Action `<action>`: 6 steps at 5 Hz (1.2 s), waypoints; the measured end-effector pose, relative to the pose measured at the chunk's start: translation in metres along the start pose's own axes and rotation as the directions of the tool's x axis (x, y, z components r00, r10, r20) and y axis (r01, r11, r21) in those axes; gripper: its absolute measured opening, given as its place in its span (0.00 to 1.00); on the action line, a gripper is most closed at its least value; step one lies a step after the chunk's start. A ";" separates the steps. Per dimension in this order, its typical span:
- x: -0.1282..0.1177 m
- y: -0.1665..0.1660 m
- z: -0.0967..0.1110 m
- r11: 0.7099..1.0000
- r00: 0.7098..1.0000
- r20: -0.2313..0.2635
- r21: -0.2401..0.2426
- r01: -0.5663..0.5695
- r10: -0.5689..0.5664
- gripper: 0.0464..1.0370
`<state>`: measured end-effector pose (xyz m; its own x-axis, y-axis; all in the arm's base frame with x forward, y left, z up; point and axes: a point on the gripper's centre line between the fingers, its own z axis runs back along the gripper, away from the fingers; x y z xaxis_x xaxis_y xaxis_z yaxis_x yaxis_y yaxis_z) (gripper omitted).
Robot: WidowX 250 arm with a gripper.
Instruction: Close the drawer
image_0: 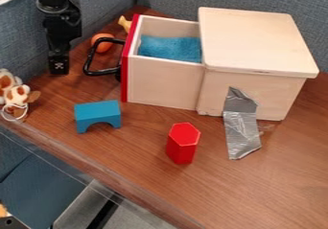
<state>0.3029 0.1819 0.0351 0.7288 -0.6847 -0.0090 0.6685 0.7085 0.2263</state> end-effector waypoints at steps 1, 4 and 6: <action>0.012 -0.006 -0.002 1.000 1.000 0.014 -0.026 0.009 -0.009 0.96; 0.052 -0.023 0.004 0.996 0.997 0.051 -0.059 0.064 -0.061 0.96; 0.057 -0.017 0.006 0.997 0.996 0.061 -0.033 0.063 -0.061 0.96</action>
<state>0.3323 0.1302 0.0364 0.6762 -0.7358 0.0370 0.7175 0.6692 0.1932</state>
